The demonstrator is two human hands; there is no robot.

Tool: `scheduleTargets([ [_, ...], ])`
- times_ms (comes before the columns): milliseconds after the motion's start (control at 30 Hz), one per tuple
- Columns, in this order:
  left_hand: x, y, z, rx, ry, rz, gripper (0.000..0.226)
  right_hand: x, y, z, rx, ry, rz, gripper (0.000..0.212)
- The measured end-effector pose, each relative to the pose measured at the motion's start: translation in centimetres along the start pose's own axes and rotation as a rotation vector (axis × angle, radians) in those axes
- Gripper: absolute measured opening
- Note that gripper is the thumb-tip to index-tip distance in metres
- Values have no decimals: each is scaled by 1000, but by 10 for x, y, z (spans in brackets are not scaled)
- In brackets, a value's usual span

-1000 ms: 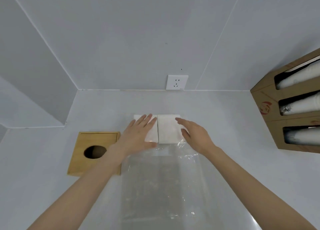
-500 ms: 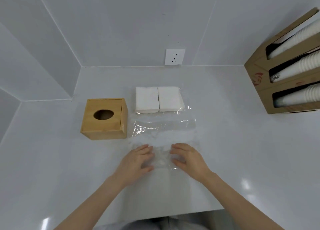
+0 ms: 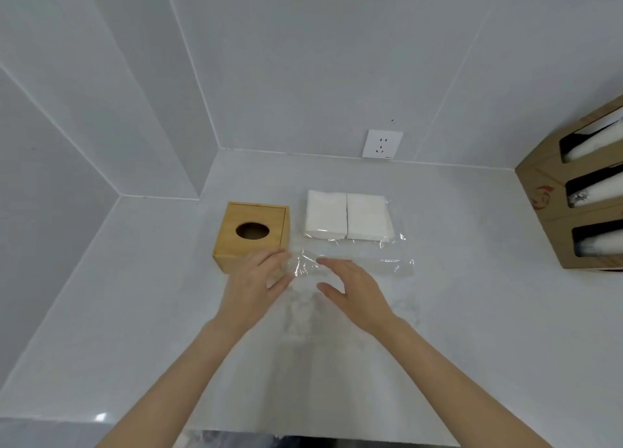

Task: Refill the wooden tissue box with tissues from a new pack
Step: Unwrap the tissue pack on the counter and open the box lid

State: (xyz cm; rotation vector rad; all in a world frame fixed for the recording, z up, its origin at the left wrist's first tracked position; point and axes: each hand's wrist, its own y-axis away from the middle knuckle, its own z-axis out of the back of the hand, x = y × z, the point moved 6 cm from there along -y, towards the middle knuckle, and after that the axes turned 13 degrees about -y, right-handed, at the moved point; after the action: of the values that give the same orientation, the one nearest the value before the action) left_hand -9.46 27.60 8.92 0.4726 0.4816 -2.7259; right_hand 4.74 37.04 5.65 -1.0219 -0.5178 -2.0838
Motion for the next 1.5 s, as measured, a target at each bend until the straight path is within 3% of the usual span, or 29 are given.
scheduleTargets([
  [133,34,-28,26,41,-63,11,51,42,-47,-6,21,29,111,44],
  [300,88,-43,15,343,-149,86,74,57,-83,-38,154,145,75,63],
  [433,113,-44,2,485,-170,60,72,51,-92,-56,196,223,30,67],
  [567,120,-47,-3,495,-153,-17,64,47,-96,-63,192,334,40,64],
  [767,121,-56,-6,586,-163,-40,59,49,-105,-60,221,282,-9,59],
  [1067,126,-95,19,702,76,5,43,63,-123,-26,353,-110,-244,39],
  [1167,132,-113,23,675,177,68,46,65,-131,-10,252,-302,-279,27],
  [1300,134,-139,23,632,218,141,70,67,-150,-2,47,-377,-206,24],
  [1500,131,-153,21,686,272,205,56,61,-169,-4,11,-441,-215,37],
])
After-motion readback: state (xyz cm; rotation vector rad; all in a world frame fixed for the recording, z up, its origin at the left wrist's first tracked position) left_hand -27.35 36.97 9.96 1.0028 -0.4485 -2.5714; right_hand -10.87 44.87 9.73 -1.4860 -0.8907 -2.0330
